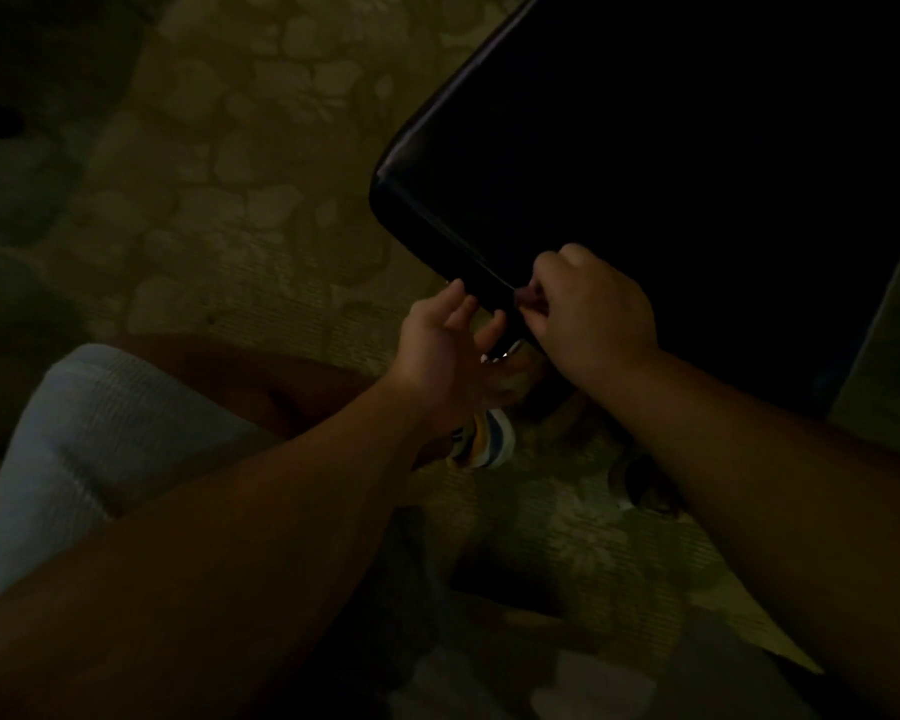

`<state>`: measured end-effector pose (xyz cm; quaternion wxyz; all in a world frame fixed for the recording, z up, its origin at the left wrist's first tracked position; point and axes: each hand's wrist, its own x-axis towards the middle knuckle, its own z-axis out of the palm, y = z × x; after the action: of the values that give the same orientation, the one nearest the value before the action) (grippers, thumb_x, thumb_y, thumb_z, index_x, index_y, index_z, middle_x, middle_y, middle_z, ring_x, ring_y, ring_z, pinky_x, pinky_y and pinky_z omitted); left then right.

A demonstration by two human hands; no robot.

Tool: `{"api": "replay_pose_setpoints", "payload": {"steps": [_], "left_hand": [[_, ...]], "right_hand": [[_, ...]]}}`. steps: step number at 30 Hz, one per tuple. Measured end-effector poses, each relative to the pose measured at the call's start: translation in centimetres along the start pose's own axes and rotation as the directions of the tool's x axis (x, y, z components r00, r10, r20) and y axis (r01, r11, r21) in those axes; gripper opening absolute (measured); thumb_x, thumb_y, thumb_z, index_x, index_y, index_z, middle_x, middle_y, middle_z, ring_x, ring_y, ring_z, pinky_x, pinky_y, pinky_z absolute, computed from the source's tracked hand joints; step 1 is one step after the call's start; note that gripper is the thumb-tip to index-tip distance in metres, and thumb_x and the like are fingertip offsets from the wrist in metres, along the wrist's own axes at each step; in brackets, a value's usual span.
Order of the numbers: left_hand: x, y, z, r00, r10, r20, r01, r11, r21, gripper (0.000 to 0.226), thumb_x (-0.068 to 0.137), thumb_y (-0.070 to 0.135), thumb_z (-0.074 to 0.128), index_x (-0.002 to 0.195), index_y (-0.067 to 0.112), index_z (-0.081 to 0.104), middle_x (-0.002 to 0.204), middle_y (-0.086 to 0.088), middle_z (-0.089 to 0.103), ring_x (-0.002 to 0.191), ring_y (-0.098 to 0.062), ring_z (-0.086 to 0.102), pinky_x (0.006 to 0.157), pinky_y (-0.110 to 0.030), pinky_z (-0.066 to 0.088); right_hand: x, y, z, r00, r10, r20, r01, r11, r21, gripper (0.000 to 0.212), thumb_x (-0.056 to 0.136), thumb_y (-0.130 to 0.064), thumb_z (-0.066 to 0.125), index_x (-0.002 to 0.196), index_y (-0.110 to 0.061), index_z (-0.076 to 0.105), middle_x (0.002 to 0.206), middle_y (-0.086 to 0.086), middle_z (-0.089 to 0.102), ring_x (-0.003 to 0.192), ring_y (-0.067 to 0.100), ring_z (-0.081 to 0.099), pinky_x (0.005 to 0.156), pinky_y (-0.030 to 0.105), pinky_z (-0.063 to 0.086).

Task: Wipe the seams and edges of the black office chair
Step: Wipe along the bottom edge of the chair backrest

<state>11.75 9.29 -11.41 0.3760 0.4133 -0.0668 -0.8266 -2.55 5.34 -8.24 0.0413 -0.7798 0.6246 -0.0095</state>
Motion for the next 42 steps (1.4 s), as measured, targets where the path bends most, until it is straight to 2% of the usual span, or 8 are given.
{"api": "replay_pose_setpoints", "payload": {"steps": [17,21,24,27,31,34,39,42], "left_hand": [[0.9,-1.0,-0.5,0.988,-0.018,-0.152,0.011,0.999,-0.049,0.059,0.098,0.060,0.039,0.121,0.012,0.063,0.128,-0.005,0.063,0.130,-0.027,0.053,0.117,-0.055,0.027],[1.0,-1.1,-0.9,0.992,-0.039,-0.118,0.029,0.996,-0.083,0.059,0.098,0.058,0.038,0.115,0.009,0.066,0.126,-0.008,0.066,0.129,-0.028,0.054,0.117,-0.058,0.027],[0.8,-0.8,-0.2,0.980,-0.004,-0.200,-0.018,0.994,-0.108,0.053,0.098,0.054,0.044,0.100,0.007,0.069,0.104,-0.006,0.068,0.097,-0.023,0.065,0.094,-0.043,0.047],[0.7,0.5,0.0,0.957,0.029,-0.288,-0.112,0.955,-0.275,0.049,0.097,0.047,0.047,0.062,0.021,0.068,0.081,-0.004,0.045,0.068,-0.021,0.045,0.064,-0.035,0.034],[1.3,1.8,-1.1,0.932,0.080,-0.353,-0.208,0.917,-0.340,0.053,0.097,0.046,0.049,0.147,0.029,0.047,0.121,-0.007,0.060,0.105,-0.028,0.060,0.096,-0.053,0.045],[1.3,2.1,-1.4,0.951,0.097,-0.294,-0.191,0.931,-0.312,0.051,0.099,0.049,0.045,0.143,0.024,0.053,0.134,-0.010,0.062,0.126,-0.032,0.057,0.112,-0.061,0.034],[1.2,1.8,-1.9,0.975,0.077,-0.209,-0.150,0.919,-0.364,0.057,0.100,0.059,0.038,0.142,0.022,0.053,0.145,-0.010,0.056,0.136,-0.032,0.050,0.102,-0.063,0.039],[1.0,1.8,-2.2,0.980,0.067,-0.190,-0.137,0.913,-0.384,0.062,0.099,0.064,0.035,0.142,0.023,0.053,0.148,-0.010,0.054,0.138,-0.032,0.048,0.097,-0.064,0.041]], "right_hand": [[-1.5,1.5,0.1,0.996,-0.063,0.063,0.066,0.997,-0.044,0.019,0.095,-0.029,0.061,0.105,-0.014,0.056,0.110,0.008,0.054,0.094,0.027,0.057,0.065,0.030,0.032],[-1.0,1.8,-0.6,0.994,0.092,-0.054,-0.091,0.995,0.029,0.021,0.093,-0.030,0.064,0.104,-0.014,0.057,0.111,0.008,0.055,0.094,0.027,0.057,0.065,0.029,0.032],[-1.0,1.5,-0.4,0.996,-0.065,0.053,0.068,0.996,-0.051,0.022,0.093,-0.027,0.064,0.109,-0.014,0.056,0.113,0.009,0.054,0.097,0.028,0.057,0.066,0.030,0.032],[-0.5,1.6,-0.6,0.995,-0.096,0.041,0.098,0.994,-0.055,0.022,0.093,-0.027,0.064,0.109,-0.015,0.057,0.114,0.009,0.054,0.098,0.028,0.058,0.067,0.030,0.032],[-0.1,1.9,-1.0,0.999,0.029,-0.024,-0.030,0.999,-0.013,0.023,0.094,-0.030,0.062,0.109,-0.014,0.056,0.117,0.009,0.054,0.100,0.028,0.057,0.068,0.030,0.034],[-0.2,1.5,-0.5,0.991,-0.104,0.086,0.108,0.993,-0.044,0.022,0.092,-0.029,0.064,0.109,-0.016,0.057,0.116,0.008,0.054,0.101,0.028,0.058,0.067,0.030,0.033],[-0.1,1.8,-1.1,0.997,0.079,-0.022,-0.078,0.996,0.050,0.024,0.094,-0.030,0.063,0.110,-0.014,0.057,0.118,0.009,0.054,0.100,0.027,0.057,0.068,0.030,0.034],[-0.8,1.2,-0.4,0.997,-0.040,0.066,0.040,0.999,0.009,0.022,0.093,-0.028,0.064,0.109,-0.015,0.057,0.115,0.007,0.054,0.099,0.026,0.057,0.067,0.030,0.033]]}}
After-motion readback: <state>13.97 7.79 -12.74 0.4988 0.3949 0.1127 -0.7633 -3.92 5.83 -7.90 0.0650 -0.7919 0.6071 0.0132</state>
